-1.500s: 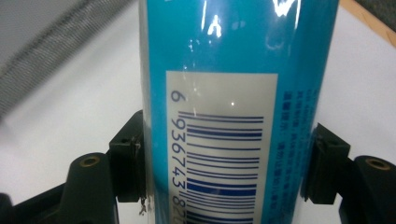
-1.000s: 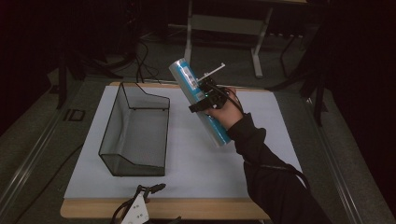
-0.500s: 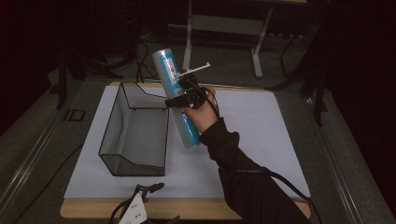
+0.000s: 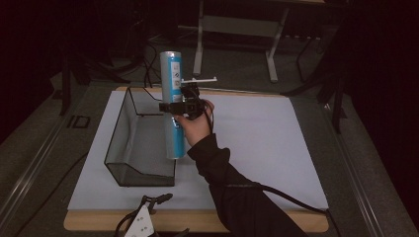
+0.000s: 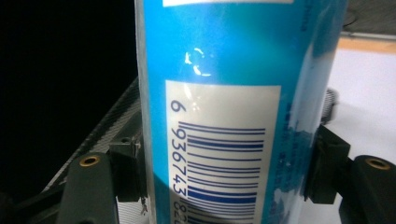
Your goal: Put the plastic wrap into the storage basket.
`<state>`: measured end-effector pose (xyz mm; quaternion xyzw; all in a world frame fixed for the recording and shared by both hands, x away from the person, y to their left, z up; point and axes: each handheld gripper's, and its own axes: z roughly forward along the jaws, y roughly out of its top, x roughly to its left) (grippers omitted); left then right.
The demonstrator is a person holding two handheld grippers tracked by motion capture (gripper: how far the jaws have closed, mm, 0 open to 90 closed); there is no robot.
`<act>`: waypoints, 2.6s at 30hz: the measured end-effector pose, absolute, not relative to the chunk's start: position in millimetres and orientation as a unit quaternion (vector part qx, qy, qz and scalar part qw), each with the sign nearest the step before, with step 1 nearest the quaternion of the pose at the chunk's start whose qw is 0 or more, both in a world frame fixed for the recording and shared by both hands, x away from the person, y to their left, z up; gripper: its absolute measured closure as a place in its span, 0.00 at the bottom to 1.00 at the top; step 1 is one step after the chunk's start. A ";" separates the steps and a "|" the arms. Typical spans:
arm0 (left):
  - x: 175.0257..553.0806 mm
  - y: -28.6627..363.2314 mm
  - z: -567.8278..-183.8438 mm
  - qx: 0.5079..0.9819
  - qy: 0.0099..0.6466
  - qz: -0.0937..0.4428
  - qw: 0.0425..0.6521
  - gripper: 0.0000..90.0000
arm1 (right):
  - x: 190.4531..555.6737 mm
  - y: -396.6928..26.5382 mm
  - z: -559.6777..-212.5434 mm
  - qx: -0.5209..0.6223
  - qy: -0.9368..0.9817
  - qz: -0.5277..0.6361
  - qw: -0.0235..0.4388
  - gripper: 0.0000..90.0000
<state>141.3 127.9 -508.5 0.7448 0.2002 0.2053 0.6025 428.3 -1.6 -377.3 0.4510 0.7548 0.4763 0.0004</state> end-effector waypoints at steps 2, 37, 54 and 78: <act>141.2 128.1 -508.3 0.745 0.199 0.205 0.603 0.03 | 426.7 3.7 -383.7 0.452 0.752 0.479 -0.012 0.35; 141.3 127.0 -508.8 0.751 0.190 0.199 0.600 0.03 | 417.2 29.4 -455.6 0.500 0.758 0.417 -0.040 0.33; 141.4 126.9 -509.5 0.753 0.189 0.191 0.600 0.03 | 416.4 47.1 -468.1 0.466 0.818 0.331 0.072 0.20; 144.7 122.6 -512.2 0.758 0.192 0.188 0.594 0.03 | 410.1 -15.8 -424.5 0.398 0.834 0.356 0.136 0.15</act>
